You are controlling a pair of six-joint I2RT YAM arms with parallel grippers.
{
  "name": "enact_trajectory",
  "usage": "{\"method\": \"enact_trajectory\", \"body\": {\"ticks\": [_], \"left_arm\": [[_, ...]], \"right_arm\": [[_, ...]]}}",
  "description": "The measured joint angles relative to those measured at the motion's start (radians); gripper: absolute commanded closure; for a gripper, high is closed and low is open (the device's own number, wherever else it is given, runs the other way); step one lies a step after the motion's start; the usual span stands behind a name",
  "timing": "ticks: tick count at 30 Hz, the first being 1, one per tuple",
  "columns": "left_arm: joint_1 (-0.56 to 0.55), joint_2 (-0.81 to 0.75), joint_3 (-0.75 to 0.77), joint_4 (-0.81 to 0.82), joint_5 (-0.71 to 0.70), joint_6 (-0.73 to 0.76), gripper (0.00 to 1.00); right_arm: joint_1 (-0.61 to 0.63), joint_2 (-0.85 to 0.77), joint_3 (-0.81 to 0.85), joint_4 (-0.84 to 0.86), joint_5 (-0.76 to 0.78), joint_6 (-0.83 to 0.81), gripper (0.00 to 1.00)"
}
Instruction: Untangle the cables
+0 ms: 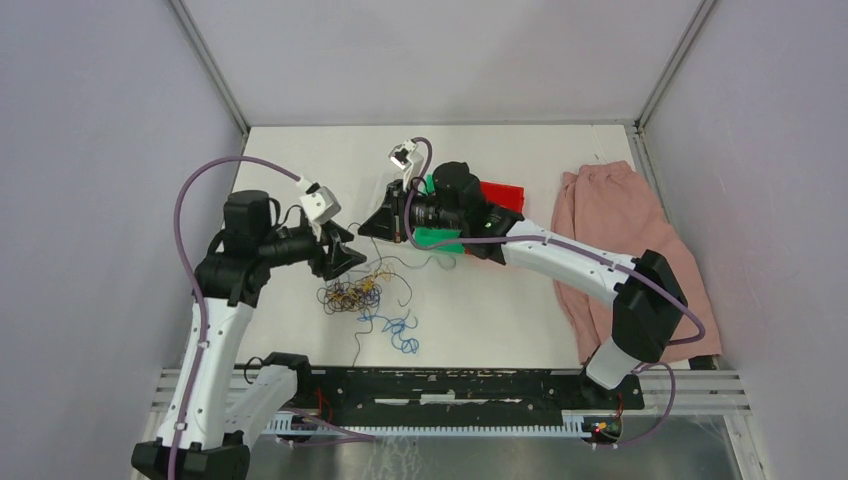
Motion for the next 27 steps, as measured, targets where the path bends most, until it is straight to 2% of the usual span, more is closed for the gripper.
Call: {"method": "enact_trajectory", "body": {"ticks": [3,4,8,10,15,21,25,27], "left_arm": [[0.0,0.054,0.0,-0.072,0.009,0.109,0.2],[0.0,0.059,0.0,-0.087,0.016,0.131,0.19],[0.0,0.035,-0.032,-0.078,0.051,0.143,0.22],[0.0,-0.003,-0.087,-0.024,0.068,0.116,0.27],[0.0,-0.064,-0.137,0.077,0.077,0.077,0.67],[0.0,-0.054,-0.109,0.11,0.076,0.094,0.91],[0.0,-0.043,-0.095,0.101,0.07,0.146,0.95],[0.0,-0.047,-0.095,0.106,0.066,0.156,0.86]], "right_arm": [[0.0,0.0,0.012,-0.005,-0.012,0.0,0.94],[0.0,0.0,0.015,-0.004,-0.016,0.0,0.95],[0.0,0.0,0.027,-0.001,-0.029,0.005,0.96],[0.0,0.0,0.034,0.004,-0.04,0.011,0.96],[0.0,0.001,0.045,0.012,-0.066,0.024,0.97],[0.0,0.001,0.044,0.014,-0.085,0.043,0.96],[0.0,0.001,0.025,0.048,-0.093,0.062,0.96],[0.0,0.001,0.004,0.07,-0.1,0.08,0.96]]}}
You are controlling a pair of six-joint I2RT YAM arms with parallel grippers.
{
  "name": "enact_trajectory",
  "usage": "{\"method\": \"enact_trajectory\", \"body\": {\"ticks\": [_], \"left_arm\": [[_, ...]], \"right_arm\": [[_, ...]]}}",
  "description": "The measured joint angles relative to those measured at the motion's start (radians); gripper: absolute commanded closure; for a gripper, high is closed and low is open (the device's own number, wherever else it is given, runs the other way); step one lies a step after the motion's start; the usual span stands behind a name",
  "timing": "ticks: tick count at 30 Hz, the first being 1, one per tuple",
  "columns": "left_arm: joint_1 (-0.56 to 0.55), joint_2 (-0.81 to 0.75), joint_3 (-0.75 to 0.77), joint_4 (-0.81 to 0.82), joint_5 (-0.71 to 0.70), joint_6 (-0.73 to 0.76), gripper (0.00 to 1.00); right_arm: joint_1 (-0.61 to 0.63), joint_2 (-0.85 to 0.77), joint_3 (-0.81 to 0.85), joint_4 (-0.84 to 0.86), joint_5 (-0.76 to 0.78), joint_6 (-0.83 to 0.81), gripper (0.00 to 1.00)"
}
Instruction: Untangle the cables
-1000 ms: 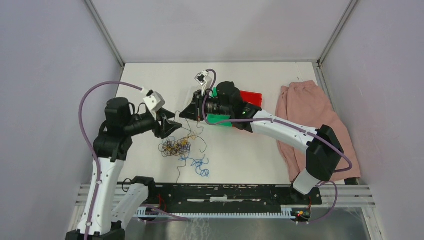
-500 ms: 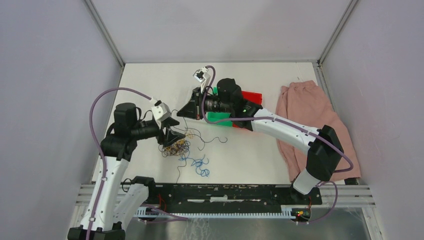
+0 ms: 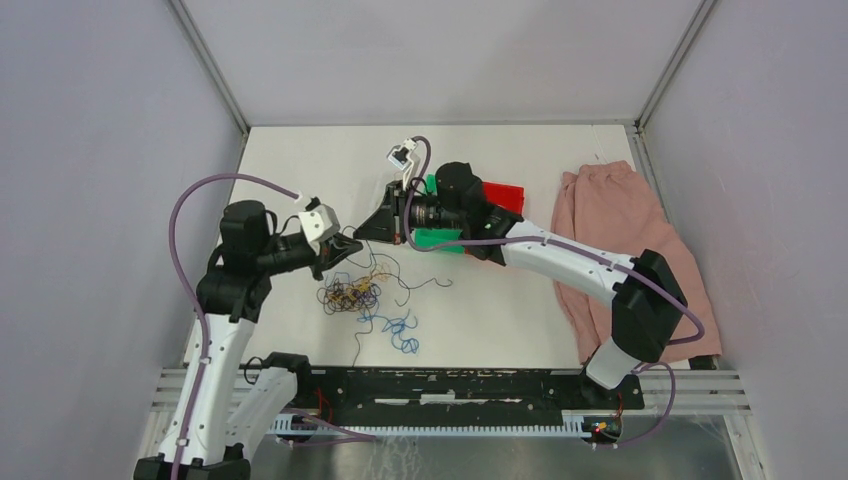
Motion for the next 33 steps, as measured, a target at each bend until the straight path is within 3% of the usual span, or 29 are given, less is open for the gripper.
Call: {"method": "enact_trajectory", "body": {"ticks": [1,4,6,8,11,19,25,29,33], "left_arm": [[0.0,-0.003,0.0,0.006,-0.003,0.004,0.74],[-0.001,-0.019,0.0,0.01,-0.008,0.027,0.6],[-0.001,-0.029,0.001,0.006,-0.016,0.06,0.43],[-0.001,-0.031,0.01,-0.021,-0.021,0.117,0.35],[-0.001,-0.031,0.04,-0.063,-0.028,0.231,0.31],[-0.001,-0.007,0.105,-0.131,-0.051,0.404,0.32],[-0.001,0.063,0.139,-0.176,-0.051,0.463,0.39],[-0.001,0.098,0.139,-0.207,-0.055,0.501,0.5],[-0.001,0.101,0.139,-0.217,-0.073,0.525,0.76]], "right_arm": [[0.0,0.0,-0.008,0.007,-0.004,0.01,0.96],[-0.003,0.0,-0.02,0.034,0.0,0.024,0.96],[-0.006,0.0,-0.022,0.048,0.0,0.027,0.97],[-0.005,0.0,-0.023,0.052,-0.003,0.027,0.96],[-0.002,-0.001,-0.026,0.042,-0.013,0.026,0.97],[0.003,-0.004,-0.037,0.013,-0.017,0.008,0.97],[0.003,-0.013,-0.039,0.005,-0.026,0.003,0.97],[0.003,-0.024,-0.039,-0.001,-0.032,-0.002,0.97],[0.004,-0.029,-0.039,-0.001,-0.036,-0.002,0.97]]}}
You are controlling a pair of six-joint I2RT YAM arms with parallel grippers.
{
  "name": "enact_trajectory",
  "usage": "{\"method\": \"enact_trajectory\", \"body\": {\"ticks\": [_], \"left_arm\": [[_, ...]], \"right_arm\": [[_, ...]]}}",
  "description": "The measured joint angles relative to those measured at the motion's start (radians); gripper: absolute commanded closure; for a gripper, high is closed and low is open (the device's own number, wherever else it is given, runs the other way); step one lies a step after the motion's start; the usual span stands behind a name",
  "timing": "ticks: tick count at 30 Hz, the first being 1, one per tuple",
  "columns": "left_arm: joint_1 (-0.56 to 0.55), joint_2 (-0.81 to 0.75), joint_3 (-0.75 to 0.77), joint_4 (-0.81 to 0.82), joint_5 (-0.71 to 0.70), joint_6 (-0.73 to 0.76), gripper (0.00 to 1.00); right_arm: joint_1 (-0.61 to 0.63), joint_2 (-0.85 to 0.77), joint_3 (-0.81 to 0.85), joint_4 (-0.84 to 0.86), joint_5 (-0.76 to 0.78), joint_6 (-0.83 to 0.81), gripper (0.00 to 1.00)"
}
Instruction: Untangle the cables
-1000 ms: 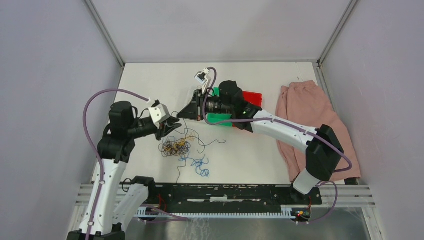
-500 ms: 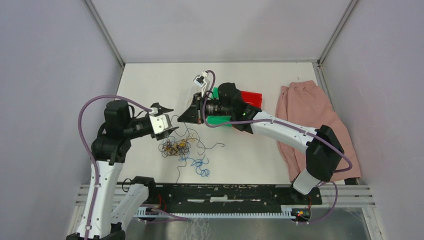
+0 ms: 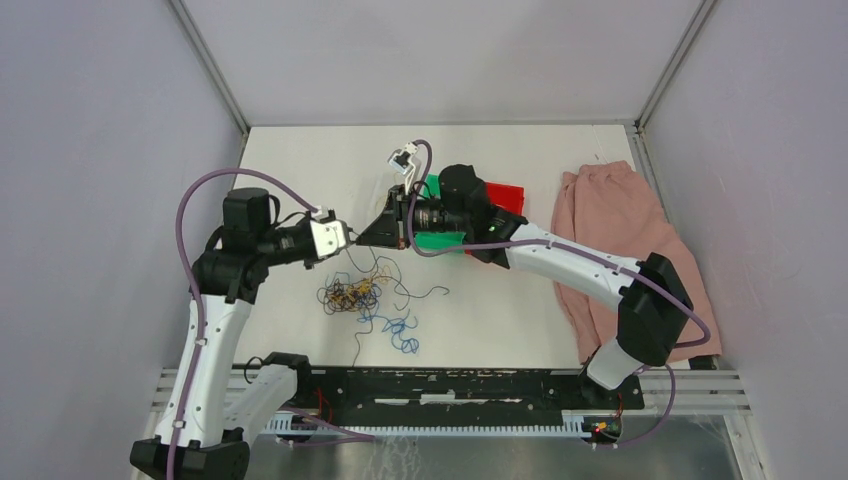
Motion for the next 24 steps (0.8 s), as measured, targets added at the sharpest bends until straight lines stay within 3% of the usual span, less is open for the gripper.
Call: {"method": "enact_trajectory", "body": {"ticks": [4,8,12,17,24], "left_arm": [[0.0,-0.006,-0.014,0.073,-0.005,-0.037,0.96],[-0.002,-0.04,-0.06,0.235,-0.007,-0.178,0.97],[-0.002,-0.063,-0.075,0.406,-0.022,-0.378,0.97],[-0.002,-0.059,-0.064,0.533,-0.023,-0.577,0.97],[-0.002,-0.059,-0.022,0.593,-0.023,-0.701,0.97]], "right_arm": [[0.004,0.0,0.0,0.002,-0.01,0.005,0.88],[0.006,0.0,-0.011,0.065,-0.034,0.057,0.78],[0.019,0.023,-0.017,0.197,-0.085,0.148,0.75],[0.065,0.076,-0.017,0.288,-0.075,0.208,0.58],[0.142,0.105,-0.017,0.283,0.08,0.162,0.66]]}}
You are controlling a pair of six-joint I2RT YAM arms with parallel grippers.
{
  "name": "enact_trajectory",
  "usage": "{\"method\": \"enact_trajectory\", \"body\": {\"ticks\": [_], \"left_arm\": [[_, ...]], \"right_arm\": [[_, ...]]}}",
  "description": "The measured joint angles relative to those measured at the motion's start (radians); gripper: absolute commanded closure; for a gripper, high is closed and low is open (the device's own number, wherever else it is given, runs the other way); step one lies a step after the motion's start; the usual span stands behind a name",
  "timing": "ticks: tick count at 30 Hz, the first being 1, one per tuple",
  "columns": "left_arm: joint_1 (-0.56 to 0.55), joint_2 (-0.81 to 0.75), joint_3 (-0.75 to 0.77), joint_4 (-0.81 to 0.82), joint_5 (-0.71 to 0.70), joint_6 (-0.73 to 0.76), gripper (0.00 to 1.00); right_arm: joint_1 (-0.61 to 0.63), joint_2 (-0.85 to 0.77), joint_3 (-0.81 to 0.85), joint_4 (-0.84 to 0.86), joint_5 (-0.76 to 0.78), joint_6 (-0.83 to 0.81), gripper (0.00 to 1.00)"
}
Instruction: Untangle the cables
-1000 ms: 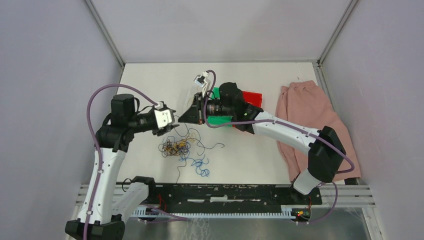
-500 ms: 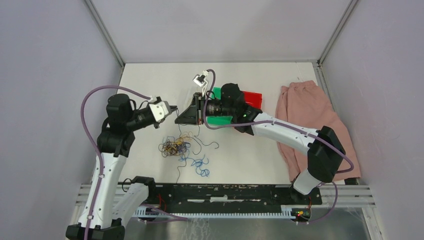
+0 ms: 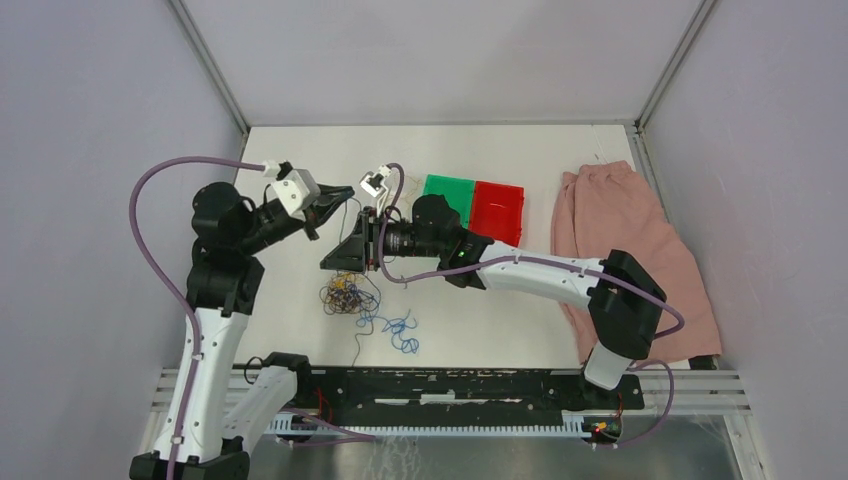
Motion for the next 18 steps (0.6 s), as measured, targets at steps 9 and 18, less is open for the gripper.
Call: {"method": "enact_trajectory", "body": {"ticks": [9,18], "left_arm": [[0.0,0.03,0.117,0.018,-0.002,-0.078,0.97],[0.0,0.121,0.277,0.071,0.001,-0.18,0.97]], "right_arm": [[0.014,0.022,0.0,-0.01,0.104,-0.065,0.73],[0.016,0.09,-0.033,-0.01,0.154,-0.066,0.78]]}}
